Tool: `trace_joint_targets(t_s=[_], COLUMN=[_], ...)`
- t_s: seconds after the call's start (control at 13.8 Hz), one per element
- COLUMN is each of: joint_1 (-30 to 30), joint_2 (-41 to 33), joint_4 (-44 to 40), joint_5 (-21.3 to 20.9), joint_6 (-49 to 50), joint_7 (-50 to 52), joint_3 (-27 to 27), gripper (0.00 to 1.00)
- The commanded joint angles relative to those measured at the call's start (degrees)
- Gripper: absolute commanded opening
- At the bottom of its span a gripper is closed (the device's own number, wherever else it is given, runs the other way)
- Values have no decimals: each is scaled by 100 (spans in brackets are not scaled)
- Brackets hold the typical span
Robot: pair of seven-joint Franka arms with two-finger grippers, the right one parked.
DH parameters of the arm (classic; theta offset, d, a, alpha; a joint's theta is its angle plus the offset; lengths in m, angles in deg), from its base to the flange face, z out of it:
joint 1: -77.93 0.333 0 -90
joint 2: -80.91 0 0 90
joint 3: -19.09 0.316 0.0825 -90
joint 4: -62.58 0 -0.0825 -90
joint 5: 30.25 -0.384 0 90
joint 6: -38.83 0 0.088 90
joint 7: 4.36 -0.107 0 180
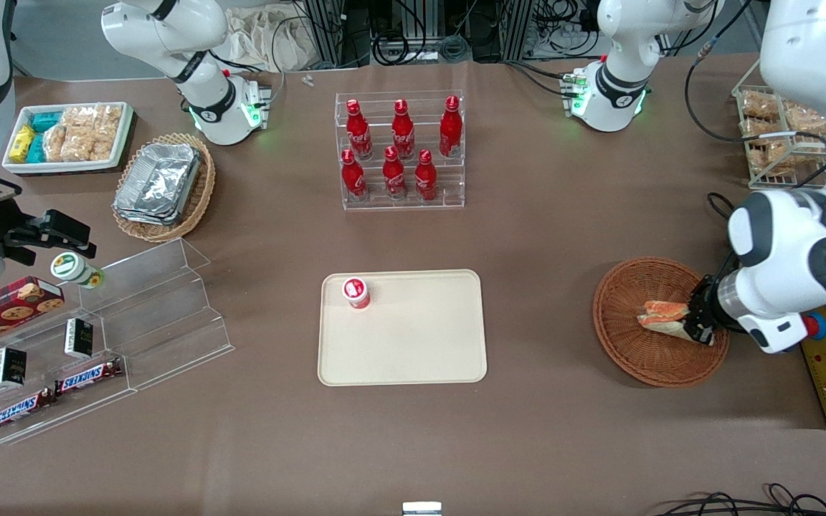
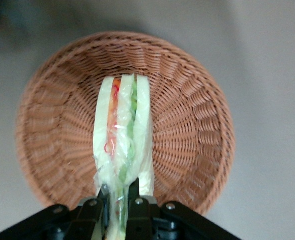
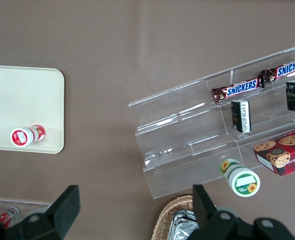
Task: Place sandwich from basket to tray
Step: 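Close the left gripper on the wrapped sandwich, then lift the sandwich out of the basket and carry it over the cream tray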
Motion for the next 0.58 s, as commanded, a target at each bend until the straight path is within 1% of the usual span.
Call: trace_joint_targets(t_s=[0.0, 0.14, 0.29, 0.36, 0.51], joint_1=[-45, -45, -45, -36, -45], joint_2=[-79, -123, -193, -272, -378], joint_4=[-1107, -1662, -1988, -2042, -2034], joint_5=[-34, 9, 27, 1, -25], joint_6=[1481, 2239, 2776, 2874, 2893], joint_7=[66, -231, -549, -724, -1233], joint_3=[-237, -508, -877, -1123, -1414], gripper=[0, 0, 0, 0, 0])
